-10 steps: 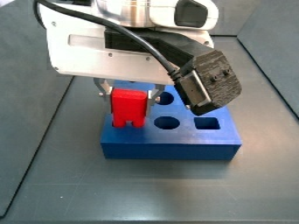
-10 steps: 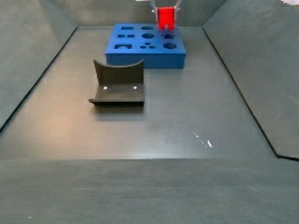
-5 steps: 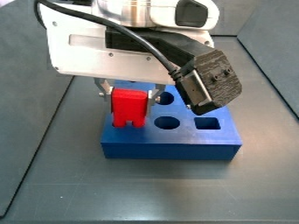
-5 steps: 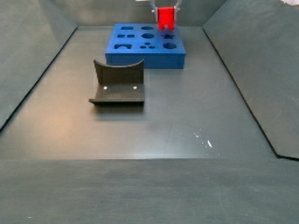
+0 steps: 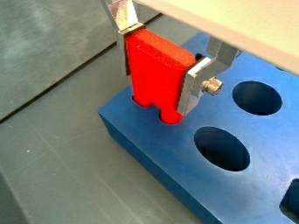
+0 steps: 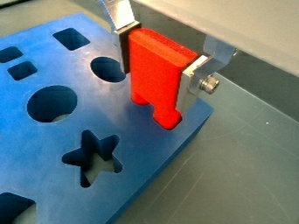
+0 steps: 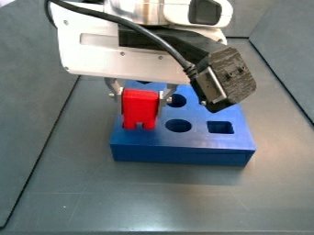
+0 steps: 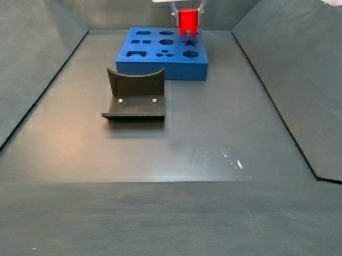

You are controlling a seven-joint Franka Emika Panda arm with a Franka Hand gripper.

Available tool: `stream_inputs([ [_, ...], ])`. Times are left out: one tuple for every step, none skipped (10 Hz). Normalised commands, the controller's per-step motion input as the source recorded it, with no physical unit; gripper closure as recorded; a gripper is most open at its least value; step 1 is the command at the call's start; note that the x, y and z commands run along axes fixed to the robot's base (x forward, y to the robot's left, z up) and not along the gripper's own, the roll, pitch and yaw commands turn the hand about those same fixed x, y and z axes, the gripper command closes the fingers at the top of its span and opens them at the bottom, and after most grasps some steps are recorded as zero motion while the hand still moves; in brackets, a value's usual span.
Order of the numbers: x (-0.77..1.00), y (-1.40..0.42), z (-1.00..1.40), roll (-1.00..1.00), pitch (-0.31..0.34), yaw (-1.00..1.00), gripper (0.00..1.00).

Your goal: Insert the square-circle object.

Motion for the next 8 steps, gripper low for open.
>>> stream_inputs([
  [0.13,0.12,-1.0,0.0,0.0,0.0,1.0],
  [-0.15,0.15,-0.42,-0.16,-0.046,0.0,1.0],
  [0.0,0.0,0.0,-0.01,0.0,0.0,1.0],
  [-0.09,-0.1,-0.3,-0.01,0.0,-0.07,1.0],
  [-0.05,0.0,-0.34,0.0,0.0,-0.57,1.0],
  [-0.04,0.0,-0.35,0.0,0.01,-0.55,1.0],
  [-0.04,0.0,-0.24,0.0,0.0,-0.29,1.0],
  [-0.14,0.0,-0.69,0.0,-0.054,-0.01,1.0],
])
